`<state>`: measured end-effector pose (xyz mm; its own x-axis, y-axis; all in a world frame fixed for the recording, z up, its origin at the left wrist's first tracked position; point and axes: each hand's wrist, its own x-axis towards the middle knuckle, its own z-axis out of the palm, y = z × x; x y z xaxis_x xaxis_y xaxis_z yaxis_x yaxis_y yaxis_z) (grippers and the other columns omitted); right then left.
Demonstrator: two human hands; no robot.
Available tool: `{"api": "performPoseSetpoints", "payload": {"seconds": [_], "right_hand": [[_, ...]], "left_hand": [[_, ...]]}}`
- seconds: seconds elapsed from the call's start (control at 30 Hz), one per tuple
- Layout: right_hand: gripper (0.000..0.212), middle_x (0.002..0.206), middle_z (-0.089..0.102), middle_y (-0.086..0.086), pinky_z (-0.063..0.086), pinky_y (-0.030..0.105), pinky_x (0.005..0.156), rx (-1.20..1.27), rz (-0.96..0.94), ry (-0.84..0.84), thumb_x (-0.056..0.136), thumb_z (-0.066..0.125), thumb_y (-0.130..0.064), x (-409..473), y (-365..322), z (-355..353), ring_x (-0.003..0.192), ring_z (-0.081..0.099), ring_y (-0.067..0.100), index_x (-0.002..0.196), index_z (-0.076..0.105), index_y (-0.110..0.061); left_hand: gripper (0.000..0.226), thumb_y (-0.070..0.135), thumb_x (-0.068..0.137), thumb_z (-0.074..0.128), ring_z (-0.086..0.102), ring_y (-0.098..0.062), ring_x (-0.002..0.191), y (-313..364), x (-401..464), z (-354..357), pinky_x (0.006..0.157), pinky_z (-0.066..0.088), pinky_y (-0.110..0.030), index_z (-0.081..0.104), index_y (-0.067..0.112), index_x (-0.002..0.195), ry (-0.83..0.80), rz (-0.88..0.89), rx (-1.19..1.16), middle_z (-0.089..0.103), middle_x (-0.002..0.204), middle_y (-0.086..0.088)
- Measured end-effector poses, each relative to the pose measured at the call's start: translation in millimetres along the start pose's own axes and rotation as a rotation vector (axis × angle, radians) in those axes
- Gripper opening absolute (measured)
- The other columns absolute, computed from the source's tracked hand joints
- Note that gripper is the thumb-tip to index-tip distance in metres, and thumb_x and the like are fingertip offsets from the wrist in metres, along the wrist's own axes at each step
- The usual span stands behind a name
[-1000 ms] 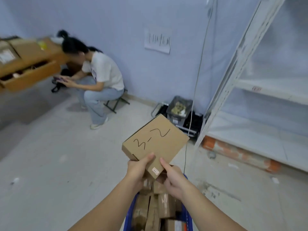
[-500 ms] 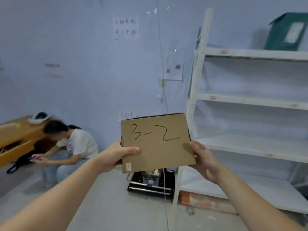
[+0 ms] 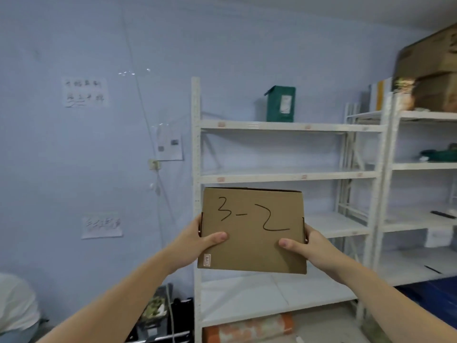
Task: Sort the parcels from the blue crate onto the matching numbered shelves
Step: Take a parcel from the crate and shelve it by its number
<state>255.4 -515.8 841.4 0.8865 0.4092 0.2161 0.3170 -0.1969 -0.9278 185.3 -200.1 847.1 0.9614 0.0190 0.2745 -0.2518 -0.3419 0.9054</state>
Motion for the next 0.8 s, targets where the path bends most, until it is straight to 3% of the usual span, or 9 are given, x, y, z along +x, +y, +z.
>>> {"api": "performPoseSetpoints", "payload": {"seconds": [0.1, 0.2, 0.37, 0.5, 0.7, 0.8], "right_hand": [[0.057, 0.117, 0.074, -0.018, 0.058, 0.024, 0.087, -0.037, 0.007, 0.044, 0.078, 0.084, -0.042, -15.9, 15.6, -70.6, 0.104, 0.071, 0.002, 0.127, 0.057, -0.039], [0.052, 0.118, 0.073, -0.017, 0.058, 0.02, 0.08, -0.084, 0.029, 0.09, 0.083, 0.081, -0.039, -29.9, 33.8, -141.2, 0.1, 0.072, 0.001, 0.128, 0.056, -0.039], [0.067, 0.121, 0.074, -0.013, 0.06, 0.029, 0.089, -0.115, 0.064, 0.14, 0.076, 0.084, -0.048, -41.9, 61.1, -236.9, 0.105, 0.072, 0.006, 0.134, 0.055, -0.033], [0.068, 0.122, 0.073, -0.016, 0.058, 0.025, 0.087, -0.121, 0.073, 0.18, 0.075, 0.084, -0.048, -39.4, 83.8, -289.9, 0.106, 0.071, 0.002, 0.135, 0.056, -0.033], [0.078, 0.125, 0.072, -0.016, 0.054, 0.037, 0.104, -0.162, 0.093, 0.211, 0.073, 0.086, -0.057, 5.2, 123.5, -349.8, 0.114, 0.068, 0.006, 0.139, 0.053, -0.031], [0.076, 0.128, 0.069, -0.016, 0.053, 0.034, 0.104, -0.19, 0.091, 0.206, 0.075, 0.082, -0.056, 41.6, 139.3, -367.7, 0.117, 0.066, 0.006, 0.14, 0.051, -0.033]], "left_hand": [[0.055, 0.037, 0.088, 0.079, 0.07, -0.002, 0.111, 16.0, 34.1, 66.7, 0.097, 0.057, -0.025, 0.051, 0.032, 0.136, -0.071, 0.02, -0.007, 0.072, 0.125, 0.014], [0.058, 0.039, 0.088, 0.078, 0.07, -0.004, 0.113, 27.7, 69.2, 135.7, 0.096, 0.057, -0.027, 0.05, 0.031, 0.138, -0.149, 0.037, -0.019, 0.072, 0.127, 0.013], [0.066, 0.042, 0.086, 0.079, 0.068, -0.004, 0.117, 42.5, 116.6, 225.3, 0.099, 0.055, -0.028, 0.045, 0.031, 0.142, -0.239, 0.072, -0.047, 0.069, 0.131, 0.013], [0.082, 0.056, 0.08, 0.083, 0.066, -0.005, 0.121, 45.0, 161.9, 270.9, 0.107, 0.052, -0.037, 0.041, 0.032, 0.146, -0.302, 0.091, 0.004, 0.066, 0.135, 0.015], [0.074, 0.046, 0.086, 0.078, 0.067, 0.002, 0.114, 42.4, 230.8, 323.3, 0.092, 0.054, -0.018, 0.036, 0.032, 0.146, -0.308, 0.108, 0.025, 0.064, 0.134, 0.015], [0.074, 0.047, 0.087, 0.078, 0.066, 0.002, 0.115, 28.2, 275.3, 334.8, 0.096, 0.054, -0.02, 0.036, 0.033, 0.146, -0.311, 0.104, 0.024, 0.064, 0.135, 0.016]]}}
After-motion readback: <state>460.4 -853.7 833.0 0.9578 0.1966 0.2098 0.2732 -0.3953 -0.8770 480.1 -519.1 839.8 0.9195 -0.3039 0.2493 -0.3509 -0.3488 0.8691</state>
